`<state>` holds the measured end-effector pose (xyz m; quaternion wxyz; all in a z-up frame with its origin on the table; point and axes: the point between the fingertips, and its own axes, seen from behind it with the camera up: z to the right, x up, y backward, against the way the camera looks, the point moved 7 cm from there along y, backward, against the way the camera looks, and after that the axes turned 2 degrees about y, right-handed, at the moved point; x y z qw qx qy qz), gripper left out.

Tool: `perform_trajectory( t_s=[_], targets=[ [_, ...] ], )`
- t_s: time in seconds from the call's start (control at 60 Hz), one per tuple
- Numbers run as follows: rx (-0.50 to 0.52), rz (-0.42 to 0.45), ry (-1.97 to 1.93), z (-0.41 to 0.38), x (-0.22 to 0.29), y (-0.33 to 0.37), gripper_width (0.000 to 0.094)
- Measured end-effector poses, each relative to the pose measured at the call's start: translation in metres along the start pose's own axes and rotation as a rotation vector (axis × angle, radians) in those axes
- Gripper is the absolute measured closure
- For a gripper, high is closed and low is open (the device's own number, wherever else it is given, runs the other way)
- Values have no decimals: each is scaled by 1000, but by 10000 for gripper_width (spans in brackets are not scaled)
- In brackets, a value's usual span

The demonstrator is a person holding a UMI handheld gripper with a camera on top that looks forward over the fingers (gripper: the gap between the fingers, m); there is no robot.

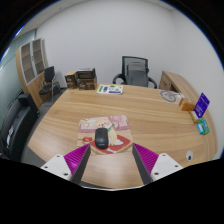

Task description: Arrange mouse

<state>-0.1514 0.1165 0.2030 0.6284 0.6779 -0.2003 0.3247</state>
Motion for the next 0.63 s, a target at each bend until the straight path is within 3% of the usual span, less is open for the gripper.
perform_trajectory(
  t_s=[0.267, 0.633],
  targets=[
    [-93, 22, -39, 39, -41, 92, 70],
    [-130, 5, -105, 61, -70, 109, 69]
  ],
)
